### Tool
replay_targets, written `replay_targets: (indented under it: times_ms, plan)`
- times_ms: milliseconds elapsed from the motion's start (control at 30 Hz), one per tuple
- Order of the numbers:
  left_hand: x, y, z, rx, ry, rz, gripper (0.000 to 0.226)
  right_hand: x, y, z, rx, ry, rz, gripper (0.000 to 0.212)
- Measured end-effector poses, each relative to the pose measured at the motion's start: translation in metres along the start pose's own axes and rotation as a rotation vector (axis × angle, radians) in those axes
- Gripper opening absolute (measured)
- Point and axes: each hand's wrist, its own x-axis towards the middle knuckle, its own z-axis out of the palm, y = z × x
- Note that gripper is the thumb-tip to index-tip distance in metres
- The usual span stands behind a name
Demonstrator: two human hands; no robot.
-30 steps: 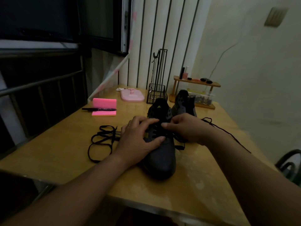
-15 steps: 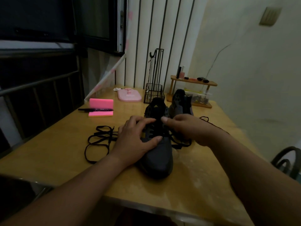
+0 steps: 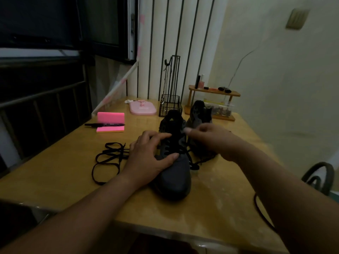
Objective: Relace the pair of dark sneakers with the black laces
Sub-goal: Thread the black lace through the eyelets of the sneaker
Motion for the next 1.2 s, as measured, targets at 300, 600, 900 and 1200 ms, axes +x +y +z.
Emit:
replay_targets:
  times_ms: [300,600,900,1200]
  plan:
    - [0.000,0.002,-0.002,-0.022,-0.008,-0.010,0.068,0.000,0.001,-0.024,0.584,0.169,-0.120,0.016]
    - [0.000,-0.001,0.001,0.042,0.120,0.025,0.041,0.004,-0.012,0.031,-0.399,0.372,-0.304,0.020]
    - [0.000,-0.002,-0.001,0.075,0.002,-0.004,0.034,0.016,-0.050,0.052,-0.676,0.092,-0.223,0.023]
    - [0.002,-0.001,0.000,-0.001,-0.016,-0.025,0.041,0.001,-0.005,0.039,0.409,-0.118,-0.168,0.022]
